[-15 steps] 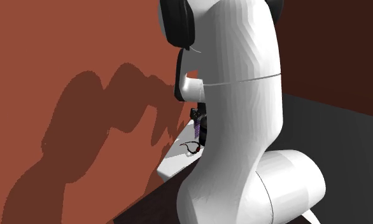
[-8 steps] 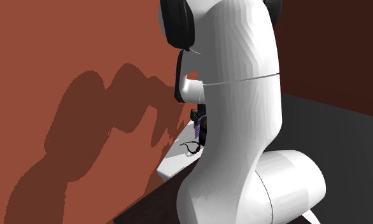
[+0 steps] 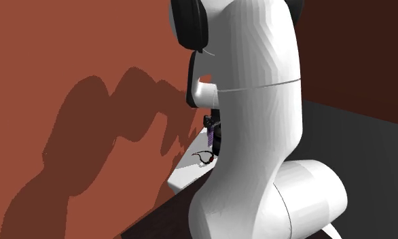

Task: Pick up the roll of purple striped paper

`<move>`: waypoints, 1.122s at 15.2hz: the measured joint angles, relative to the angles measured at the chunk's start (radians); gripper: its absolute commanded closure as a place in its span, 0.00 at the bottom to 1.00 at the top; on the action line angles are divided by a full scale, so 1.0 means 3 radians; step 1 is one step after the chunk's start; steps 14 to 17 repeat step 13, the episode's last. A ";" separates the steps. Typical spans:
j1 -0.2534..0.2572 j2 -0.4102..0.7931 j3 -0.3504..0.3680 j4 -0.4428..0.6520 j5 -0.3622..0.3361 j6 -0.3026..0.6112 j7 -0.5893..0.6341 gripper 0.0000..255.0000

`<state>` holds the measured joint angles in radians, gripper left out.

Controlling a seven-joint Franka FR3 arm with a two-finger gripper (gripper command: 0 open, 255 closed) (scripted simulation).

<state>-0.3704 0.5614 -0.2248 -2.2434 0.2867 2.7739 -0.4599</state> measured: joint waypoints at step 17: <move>0.0204 -0.0557 -0.0261 -0.0140 -0.0263 -0.0415 0.0186 1.00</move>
